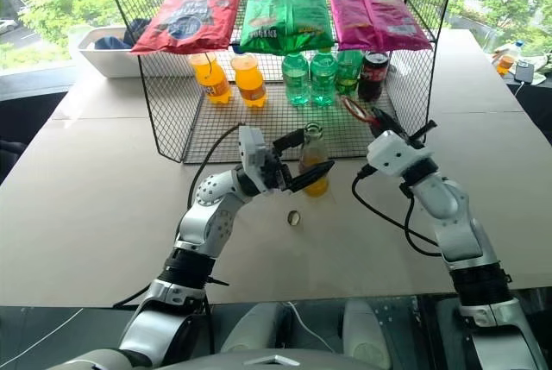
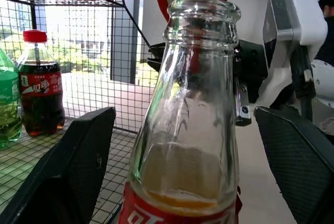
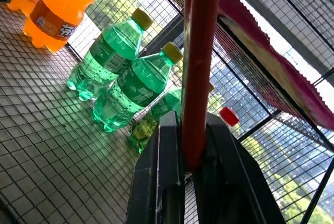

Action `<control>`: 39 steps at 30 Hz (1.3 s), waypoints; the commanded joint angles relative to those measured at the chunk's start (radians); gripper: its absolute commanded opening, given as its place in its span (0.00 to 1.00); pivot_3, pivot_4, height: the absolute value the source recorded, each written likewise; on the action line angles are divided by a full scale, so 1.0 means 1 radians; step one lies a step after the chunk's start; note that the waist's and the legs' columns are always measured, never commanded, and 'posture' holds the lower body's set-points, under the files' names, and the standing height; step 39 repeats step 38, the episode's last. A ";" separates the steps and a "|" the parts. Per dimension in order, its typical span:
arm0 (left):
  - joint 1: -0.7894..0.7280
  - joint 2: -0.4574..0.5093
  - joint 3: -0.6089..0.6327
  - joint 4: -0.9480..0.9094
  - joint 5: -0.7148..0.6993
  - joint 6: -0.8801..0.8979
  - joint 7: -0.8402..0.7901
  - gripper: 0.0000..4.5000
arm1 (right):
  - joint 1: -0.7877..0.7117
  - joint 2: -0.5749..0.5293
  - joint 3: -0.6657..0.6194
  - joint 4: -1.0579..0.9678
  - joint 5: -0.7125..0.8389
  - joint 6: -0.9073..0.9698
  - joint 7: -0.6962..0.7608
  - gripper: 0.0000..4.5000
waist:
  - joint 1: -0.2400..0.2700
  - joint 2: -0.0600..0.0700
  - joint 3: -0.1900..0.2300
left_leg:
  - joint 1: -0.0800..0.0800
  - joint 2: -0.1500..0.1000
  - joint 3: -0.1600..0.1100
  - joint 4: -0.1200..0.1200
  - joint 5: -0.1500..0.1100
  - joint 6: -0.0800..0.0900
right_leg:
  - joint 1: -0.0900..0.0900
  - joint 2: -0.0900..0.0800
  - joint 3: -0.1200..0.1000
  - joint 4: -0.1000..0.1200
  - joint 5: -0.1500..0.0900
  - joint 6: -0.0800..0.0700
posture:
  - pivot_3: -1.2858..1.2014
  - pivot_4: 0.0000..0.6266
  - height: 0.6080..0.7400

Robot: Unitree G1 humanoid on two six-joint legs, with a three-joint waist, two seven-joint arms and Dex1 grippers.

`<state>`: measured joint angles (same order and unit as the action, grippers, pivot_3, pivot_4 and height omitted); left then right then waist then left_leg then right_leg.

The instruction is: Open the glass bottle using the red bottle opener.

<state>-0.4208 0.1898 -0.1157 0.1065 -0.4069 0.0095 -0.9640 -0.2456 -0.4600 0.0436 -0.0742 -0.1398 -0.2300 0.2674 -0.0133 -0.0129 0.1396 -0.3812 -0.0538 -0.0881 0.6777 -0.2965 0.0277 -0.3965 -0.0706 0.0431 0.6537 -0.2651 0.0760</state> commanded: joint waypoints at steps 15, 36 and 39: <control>0.138 0.267 0.155 -0.098 -0.069 0.114 -0.046 1.00 | 0.359 -0.012 -0.210 -0.546 0.739 0.954 0.126 0.48 | 0.003 0.002 0.001 | 0.000 0.001 -0.001 -0.005 0.000 0.000 | -0.001 -0.001 -0.001 -0.004 0.000 0.000 | 0.52 0.24 1.00; 0.468 0.438 0.305 -0.320 0.006 0.215 0.126 1.00 | 0.573 -0.142 -0.437 -0.255 0.640 0.456 0.544 0.87 | 0.005 0.003 0.001 | 0.002 0.002 0.000 -0.009 -0.003 0.004 | 0.001 -0.006 -0.001 -0.007 0.000 0.000 | 0.52 0.24 1.00; 0.473 0.439 0.302 -0.339 0.004 0.229 0.135 1.00 | 0.554 -0.142 -0.438 -0.233 0.644 0.427 0.566 0.87 | 0.005 0.003 0.001 | 0.003 0.002 0.000 -0.009 -0.003 0.003 | 0.001 -0.006 -0.001 -0.007 0.000 0.000 | 0.52 0.24 1.00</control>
